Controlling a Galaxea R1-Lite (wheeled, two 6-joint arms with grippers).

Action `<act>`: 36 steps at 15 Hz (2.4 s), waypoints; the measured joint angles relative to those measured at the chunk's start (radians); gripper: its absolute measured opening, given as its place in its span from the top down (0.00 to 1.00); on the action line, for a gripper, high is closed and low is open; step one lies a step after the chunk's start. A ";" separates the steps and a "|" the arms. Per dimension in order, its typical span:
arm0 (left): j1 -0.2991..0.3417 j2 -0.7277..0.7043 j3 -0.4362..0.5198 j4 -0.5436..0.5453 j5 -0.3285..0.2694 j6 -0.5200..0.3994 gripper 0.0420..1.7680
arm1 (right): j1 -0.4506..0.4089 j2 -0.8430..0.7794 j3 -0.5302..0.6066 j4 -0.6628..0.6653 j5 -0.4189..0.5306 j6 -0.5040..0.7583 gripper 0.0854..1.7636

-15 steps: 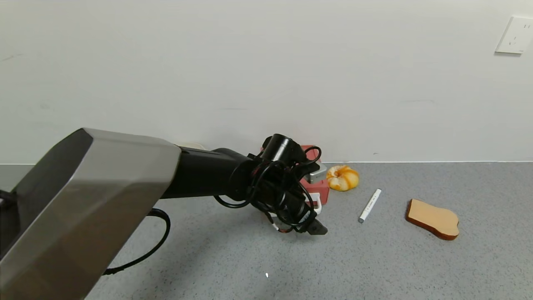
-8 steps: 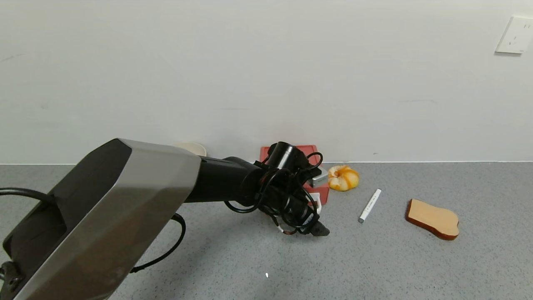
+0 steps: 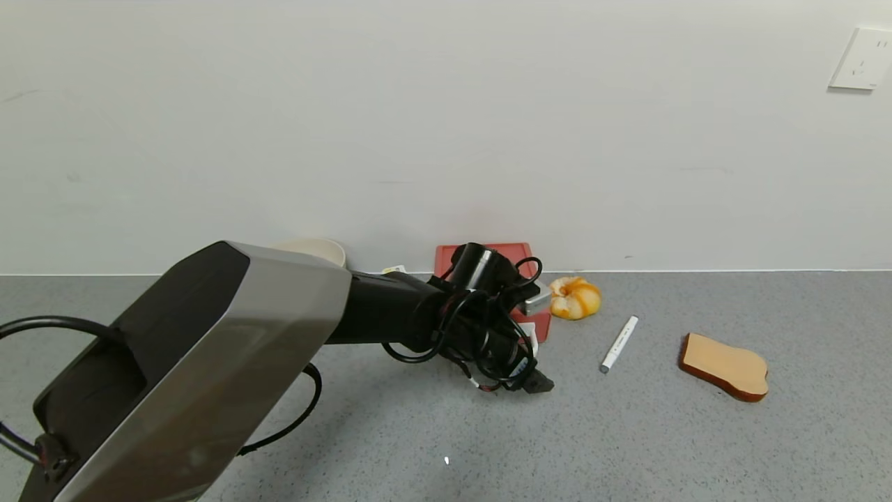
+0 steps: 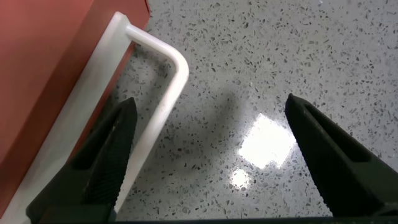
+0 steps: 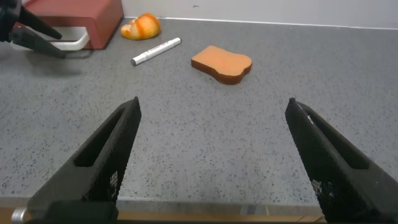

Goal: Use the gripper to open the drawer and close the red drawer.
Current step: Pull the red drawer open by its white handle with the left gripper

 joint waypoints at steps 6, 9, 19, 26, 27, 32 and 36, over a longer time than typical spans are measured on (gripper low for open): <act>-0.002 0.020 0.000 -0.013 0.006 0.001 0.03 | 0.000 0.000 0.000 0.000 0.001 0.000 0.03; -0.005 0.023 0.004 -0.006 0.007 -0.004 0.03 | 0.000 0.000 0.000 0.000 0.001 0.000 0.03; -0.031 0.003 0.053 0.013 0.008 -0.056 0.03 | 0.000 0.000 0.000 0.000 0.001 0.000 0.03; -0.053 -0.019 0.100 0.010 0.006 -0.127 0.03 | 0.000 0.000 0.000 0.000 0.001 0.000 0.03; -0.057 -0.023 0.114 0.006 0.007 -0.130 0.03 | 0.000 0.000 0.000 0.000 0.002 0.000 0.03; -0.084 -0.047 0.189 -0.030 0.034 -0.134 0.03 | 0.000 0.000 0.000 0.000 0.001 0.000 0.03; -0.099 -0.060 0.214 -0.034 0.044 -0.176 0.03 | 0.000 0.000 0.000 0.000 0.001 -0.001 0.03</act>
